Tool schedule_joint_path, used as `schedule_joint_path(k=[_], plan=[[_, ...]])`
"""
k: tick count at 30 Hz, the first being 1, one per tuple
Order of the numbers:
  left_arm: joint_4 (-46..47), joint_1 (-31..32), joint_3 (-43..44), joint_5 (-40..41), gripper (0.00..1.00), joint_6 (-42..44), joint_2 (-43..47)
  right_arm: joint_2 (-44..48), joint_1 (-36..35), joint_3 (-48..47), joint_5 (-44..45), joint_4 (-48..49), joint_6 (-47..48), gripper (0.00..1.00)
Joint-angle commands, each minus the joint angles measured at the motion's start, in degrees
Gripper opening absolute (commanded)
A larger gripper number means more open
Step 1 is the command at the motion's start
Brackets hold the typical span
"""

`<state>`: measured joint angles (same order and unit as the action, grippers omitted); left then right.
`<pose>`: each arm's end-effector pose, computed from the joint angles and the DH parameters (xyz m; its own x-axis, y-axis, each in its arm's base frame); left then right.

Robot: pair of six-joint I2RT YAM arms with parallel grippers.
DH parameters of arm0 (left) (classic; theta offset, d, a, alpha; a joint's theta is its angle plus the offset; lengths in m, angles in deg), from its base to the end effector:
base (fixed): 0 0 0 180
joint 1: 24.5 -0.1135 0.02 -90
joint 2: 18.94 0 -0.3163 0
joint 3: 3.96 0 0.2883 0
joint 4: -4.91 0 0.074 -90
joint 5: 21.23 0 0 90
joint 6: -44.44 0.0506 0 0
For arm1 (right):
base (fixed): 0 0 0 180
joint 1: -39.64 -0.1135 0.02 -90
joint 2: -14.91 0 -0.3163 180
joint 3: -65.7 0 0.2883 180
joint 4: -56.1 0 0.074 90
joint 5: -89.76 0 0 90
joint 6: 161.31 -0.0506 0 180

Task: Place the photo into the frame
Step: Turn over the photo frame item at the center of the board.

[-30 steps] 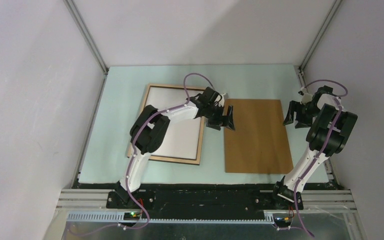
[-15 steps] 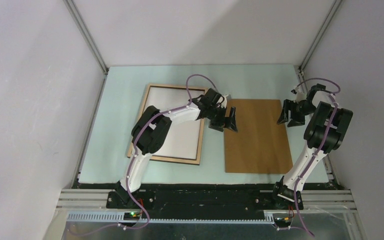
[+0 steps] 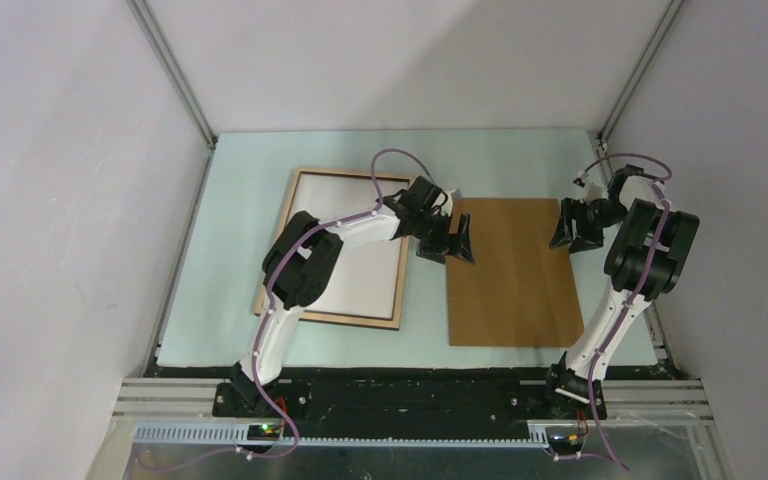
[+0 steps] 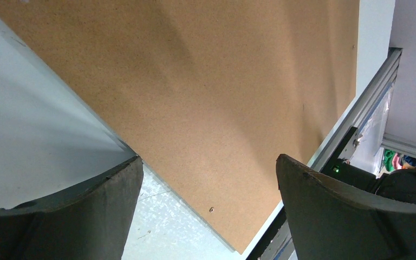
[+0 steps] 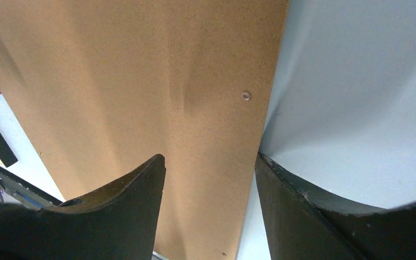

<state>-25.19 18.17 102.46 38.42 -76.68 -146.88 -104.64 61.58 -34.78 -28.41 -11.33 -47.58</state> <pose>0.3913 -0.3955 0.1650 -0.9149 0.2368 -0.3268 0.4003 0.6358 -0.6600 0.4316 -0.1481 0.1761 -0.9694 0.0080 -0.2455 -0.0955 0.9085 0.4068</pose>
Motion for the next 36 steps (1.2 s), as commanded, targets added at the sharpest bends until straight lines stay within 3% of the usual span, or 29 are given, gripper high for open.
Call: schedule_joint_path(k=[1,8,17,29,33,36], plan=[[-0.3,0.8,-2.0,0.4,1.0,0.2,-1.0,0.0,-1.3,-2.7,-15.1,-10.5,1.1,0.64],[-0.1,0.8,-2.7,-0.1,1.0,0.8,-0.7,3.8,-0.5,-7.9,-32.0,-21.8,5.4,0.6],[1.0,-0.1,-4.6,-1.3,1.0,2.7,0.5,7.2,0.5,-12.3,-43.1,-36.4,13.7,0.47],[2.9,-0.8,-6.9,-2.4,1.0,5.2,1.4,12.2,-1.5,-8.9,-44.3,-36.5,14.3,0.43],[3.0,-0.8,-7.0,-2.0,1.0,5.4,2.0,12.7,-2.0,-9.0,-42.7,-36.0,12.3,0.38],[2.9,-0.9,-7.4,-1.4,1.0,5.4,2.5,15.6,-2.3,-8.6,-39.5,-30.2,5.8,0.3]])
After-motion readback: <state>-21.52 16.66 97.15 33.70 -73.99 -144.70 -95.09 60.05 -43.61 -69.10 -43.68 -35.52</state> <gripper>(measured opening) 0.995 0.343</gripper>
